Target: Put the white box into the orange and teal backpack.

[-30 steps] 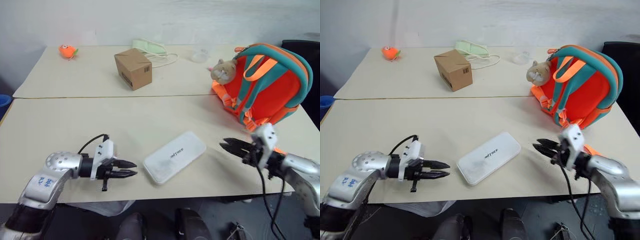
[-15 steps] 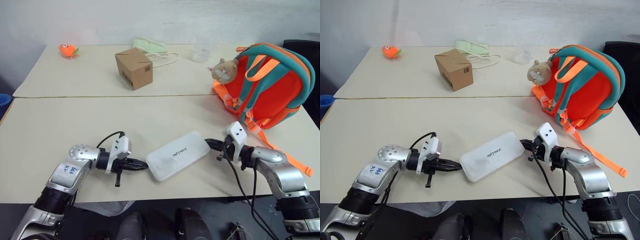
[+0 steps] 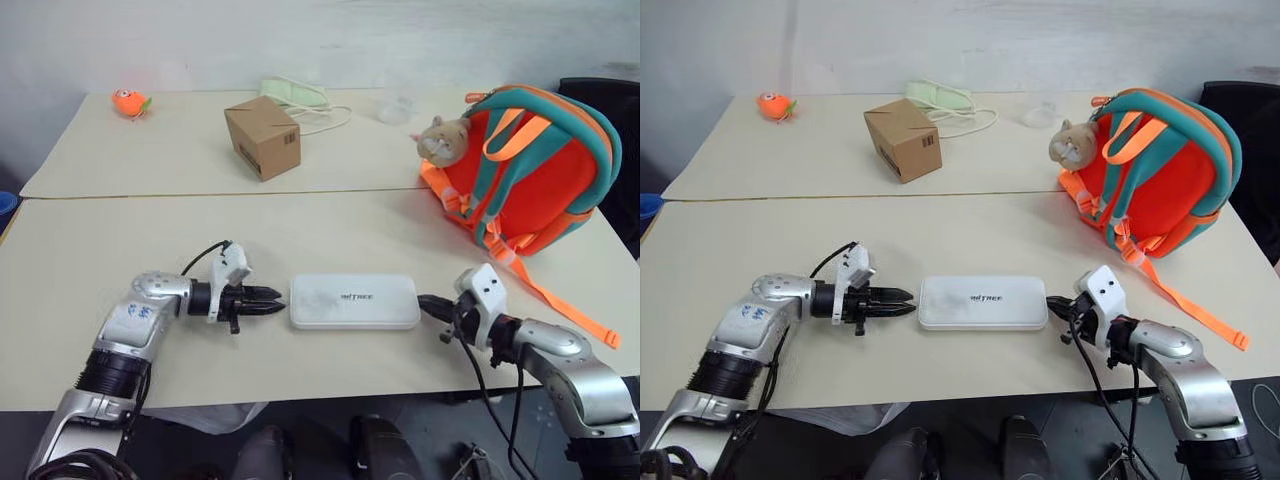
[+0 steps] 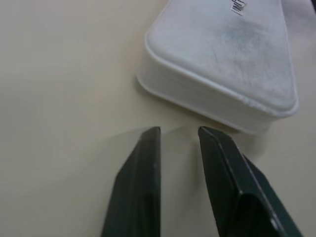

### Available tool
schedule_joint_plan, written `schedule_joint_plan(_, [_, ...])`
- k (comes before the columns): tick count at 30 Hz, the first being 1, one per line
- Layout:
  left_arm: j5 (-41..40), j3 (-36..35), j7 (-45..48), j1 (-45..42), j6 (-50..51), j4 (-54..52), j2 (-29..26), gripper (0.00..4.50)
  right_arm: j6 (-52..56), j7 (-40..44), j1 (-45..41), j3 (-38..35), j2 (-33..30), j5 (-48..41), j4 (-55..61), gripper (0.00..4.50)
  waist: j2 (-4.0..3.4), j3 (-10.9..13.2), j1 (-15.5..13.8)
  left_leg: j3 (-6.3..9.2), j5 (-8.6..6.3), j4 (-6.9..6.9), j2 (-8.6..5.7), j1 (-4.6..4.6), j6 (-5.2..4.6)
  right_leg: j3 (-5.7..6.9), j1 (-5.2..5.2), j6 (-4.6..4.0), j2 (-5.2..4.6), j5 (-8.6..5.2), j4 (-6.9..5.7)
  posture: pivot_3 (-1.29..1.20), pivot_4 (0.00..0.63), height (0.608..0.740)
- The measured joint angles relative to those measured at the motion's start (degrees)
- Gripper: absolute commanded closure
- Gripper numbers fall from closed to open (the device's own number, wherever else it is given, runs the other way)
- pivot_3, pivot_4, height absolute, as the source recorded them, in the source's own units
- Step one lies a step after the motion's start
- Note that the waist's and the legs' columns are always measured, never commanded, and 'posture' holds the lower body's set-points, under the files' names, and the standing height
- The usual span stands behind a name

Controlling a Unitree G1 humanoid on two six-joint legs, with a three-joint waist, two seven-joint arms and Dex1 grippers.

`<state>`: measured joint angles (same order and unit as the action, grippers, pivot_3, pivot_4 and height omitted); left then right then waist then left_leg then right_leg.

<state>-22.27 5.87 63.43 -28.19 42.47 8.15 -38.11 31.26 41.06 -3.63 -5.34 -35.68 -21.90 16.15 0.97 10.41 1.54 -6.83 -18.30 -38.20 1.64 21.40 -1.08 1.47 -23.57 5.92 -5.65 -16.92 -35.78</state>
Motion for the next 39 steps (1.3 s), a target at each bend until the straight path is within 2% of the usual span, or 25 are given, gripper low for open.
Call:
schedule_joint_plan(8, [-9.0,-5.0,-3.2,-2.8,22.7,0.0,1.8,0.04,-1.1,-0.2,0.1,0.1,0.4,0.1,-0.7,4.5,0.0,0.0,0.0,-0.01,0.01,0.01,0.0,-0.13,0.03,-0.05,0.08,-0.01,0.02,-0.01,-0.07,0.0,0.15,0.74])
schedule_joint_plan(12, [-9.5,-5.1,-8.0,-5.7,29.7,-0.7,6.1,0.04,-1.3,-0.3,-0.1,1.3,1.8,0.4,-0.6,4.5,-0.03,-0.1,-0.7,0.02,0.02,-0.02,-0.08,-0.18,0.02,-0.05,0.17,-0.01,0.0,0.0,-0.07,0.0,0.15,0.74])
schedule_joint_plan(17, [-10.0,-5.1,-11.4,-7.9,33.3,0.1,10.5,0.04,-1.3,-0.9,-1.3,3.8,3.6,0.6,-0.5,4.5,-0.06,-0.2,-1.7,0.02,0.03,-0.04,-0.16,-0.18,-0.01,-0.06,0.18,0.0,-0.03,0.0,-0.07,0.0,0.15,0.74])
schedule_joint_plan(20, [-10.8,-6.1,-12.8,-8.8,34.9,2.0,12.5,0.58,-1.3,-1.7,-2.2,4.5,4.3,1.2,-0.5,4.5,-0.05,-0.2,-1.7,0.03,0.03,-0.04,-0.18,-0.18,-0.02,-0.05,0.19,0.0,-0.15,0.0,-0.05,0.0,0.15,0.74])
schedule_joint_plan(27, [-14.3,-8.5,-13.0,-8.9,38.2,5.6,12.8,2.46,-2.2,-3.0,0.9,3.7,4.3,1.7,-0.3,4.5,-0.03,-0.2,-1.5,0.05,0.01,-0.01,-0.06,-0.07,0.06,-0.03,0.1,0.0,-0.05,0.0,0.01,0.0,0.15,0.74])
schedule_joint_plan(30, [-16.7,-9.5,-12.3,-8.4,38.9,4.0,11.9,3.07,-1.7,-3.8,2.4,-0.9,4.2,0.1,0.1,3.92,-0.03,-0.2,-1.4,0.01,0.01,-0.03,-0.07,-0.09,0.06,-0.05,0.12,0.0,-0.08,0.0,-0.01,0.0,0.15,0.74])
schedule_joint_plan(31, [-17.7,-10.4,-12.2,-7.6,39.0,3.0,11.5,3.18,0.0,-4.6,2.6,-4.8,4.2,-2.4,0.3,3.61,-0.03,-0.2,-1.3,0.02,0.01,-0.02,-0.06,-0.1,0.06,-0.08,0.11,0.0,-0.11,0.0,-0.02,0.0,0.15,0.74])
schedule_joint_plan(34, [-18.8,-13.5,-13.2,-6.3,39.2,1.5,10.3,3.19,3.0,-7.2,1.7,-14.2,4.1,-7.1,0.3,2.54,-0.03,-0.2,-0.9,0.06,0.01,0.02,0.04,-0.12,0.19,-0.22,0.08,-0.05,-0.05,-0.03,-0.05,0.0,0.15,0.74])
schedule_joint_plan(36, [-19.4,-16.3,-14.4,-6.1,39.3,0.8,10.2,3.2,4.3,-8.6,0.0,-16.8,4.0,-8.7,0.2,1.87,-0.03,-0.2,-0.6,0.1,0.03,0.07,0.06,-0.12,0.26,-0.27,0.04,-0.13,-0.02,-0.07,-0.09,0.0,0.15,0.74])
schedule_joint_plan(39, [-22.0,-22.8,-16.1,-5.9,40.1,-0.9,10.1,3.2,5.9,-12.1,-7.0,-20.6,3.9,-10.8,-3.1,0.87,-0.03,-0.1,0.2,0.1,0.05,0.11,0.06,-0.08,0.29,-0.26,-0.03,-0.13,0.01,-0.07,-0.11,0.0,0.15,0.74])
